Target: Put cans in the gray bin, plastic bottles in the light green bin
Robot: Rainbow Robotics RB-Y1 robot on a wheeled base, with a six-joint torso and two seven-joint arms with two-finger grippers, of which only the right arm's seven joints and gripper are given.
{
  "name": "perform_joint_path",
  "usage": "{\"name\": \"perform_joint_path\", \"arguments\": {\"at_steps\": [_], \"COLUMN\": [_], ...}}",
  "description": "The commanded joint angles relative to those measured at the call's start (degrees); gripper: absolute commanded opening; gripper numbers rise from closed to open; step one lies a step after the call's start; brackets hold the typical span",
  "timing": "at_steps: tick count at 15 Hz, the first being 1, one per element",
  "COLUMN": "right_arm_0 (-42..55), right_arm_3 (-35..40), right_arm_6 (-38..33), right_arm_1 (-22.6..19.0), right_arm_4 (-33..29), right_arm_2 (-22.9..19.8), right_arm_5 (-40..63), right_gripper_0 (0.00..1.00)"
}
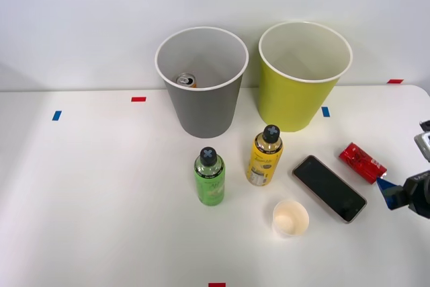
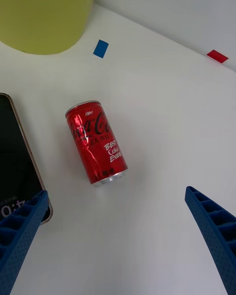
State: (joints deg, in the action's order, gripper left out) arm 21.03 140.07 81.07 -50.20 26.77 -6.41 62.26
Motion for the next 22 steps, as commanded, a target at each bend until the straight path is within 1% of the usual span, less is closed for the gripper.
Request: {"name": "perform_joint_path", "arguments": {"at_steps": [1,2,5,7,9,10,11,14,16,17,18,20,22], "right_arm_0": [-7.9,-10.6,-16.6,-20.2,-24.7,-26.5,-27.7,-31.1,-32.9,-34.1,-36.3,-38.5,-40.3], "right_arm_3": [-8.6,-11.5,-14.7,-16.1,-19.7,-21.2,-22.2,-25.5,-28.1,-29.7,-31.9,-34.2,-36.4], "right_arm_6": [1.6,6.1,11.4,13.9,14.1,14.2,14.3,15.0,15.9,16.3,16.9,17.4,18.0], "right_arm_1": [-2.8,-3.8,-4.5,-4.6,-4.6,-4.6,-4.5,-4.6,-3.3,-2.1,-0.6,0.4,1.4], "right_arm_4": [9.4,10.1,9.9,9.9,9.9,9.9,10.0,12.9,13.9,13.6,12.3,10.6,9.9], "right_arm_2": [0.4,1.8,5.7,8.3,12.4,13.5,14.1,14.2,14.3,14.6,16.1,18.4,19.7], "right_arm_5": [2.2,3.2,9.9,14.1,15.0,15.0,15.0,15.1,15.1,15.7,16.6,16.7,16.7], "right_gripper_0": [0.96,0.96,0.96,0.96,0.96,0.96,0.96,0.96,0.96,0.96,0.96,0.96,0.96]}}
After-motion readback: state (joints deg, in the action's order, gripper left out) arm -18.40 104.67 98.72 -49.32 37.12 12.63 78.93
